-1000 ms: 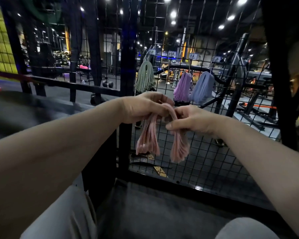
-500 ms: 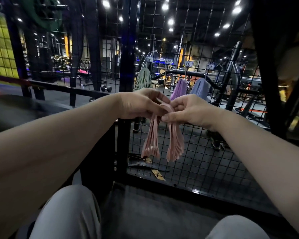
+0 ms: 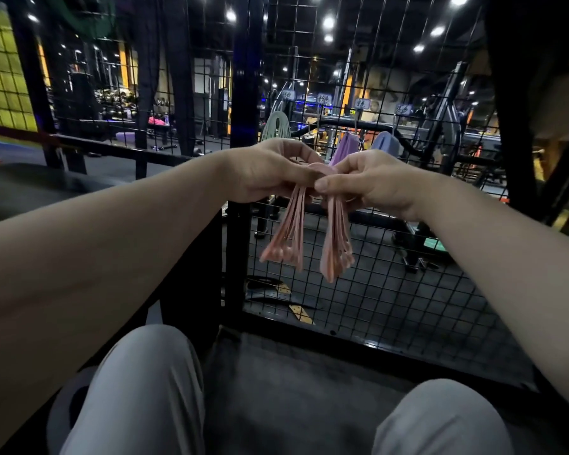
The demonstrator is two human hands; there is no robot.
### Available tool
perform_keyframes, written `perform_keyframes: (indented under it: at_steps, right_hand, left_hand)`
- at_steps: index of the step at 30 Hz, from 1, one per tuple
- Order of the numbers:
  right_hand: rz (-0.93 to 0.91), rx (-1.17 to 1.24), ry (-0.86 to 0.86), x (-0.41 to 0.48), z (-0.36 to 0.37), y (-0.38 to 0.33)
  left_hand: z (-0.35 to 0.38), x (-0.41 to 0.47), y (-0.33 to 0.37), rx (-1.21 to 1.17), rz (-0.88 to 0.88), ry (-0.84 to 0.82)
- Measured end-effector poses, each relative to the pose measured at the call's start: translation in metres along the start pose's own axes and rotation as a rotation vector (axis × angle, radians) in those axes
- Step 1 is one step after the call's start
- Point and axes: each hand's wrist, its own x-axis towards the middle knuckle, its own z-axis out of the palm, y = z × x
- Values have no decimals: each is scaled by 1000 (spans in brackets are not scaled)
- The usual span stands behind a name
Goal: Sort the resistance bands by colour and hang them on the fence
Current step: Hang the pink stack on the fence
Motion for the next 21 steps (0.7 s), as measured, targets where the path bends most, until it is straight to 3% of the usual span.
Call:
perform_keyframes:
  at_steps: [8,16,21]
  right_hand:
    - [38,191,49,-1,5,3]
    - [169,266,-124,20,7,8]
    - [267,415,-116,50,2,27]
  left_hand:
    - [4,0,2,18,-5,10]
    - [-7,13,-7,15,-8,4]
    - [-19,35,-23,-2,-9,-6]
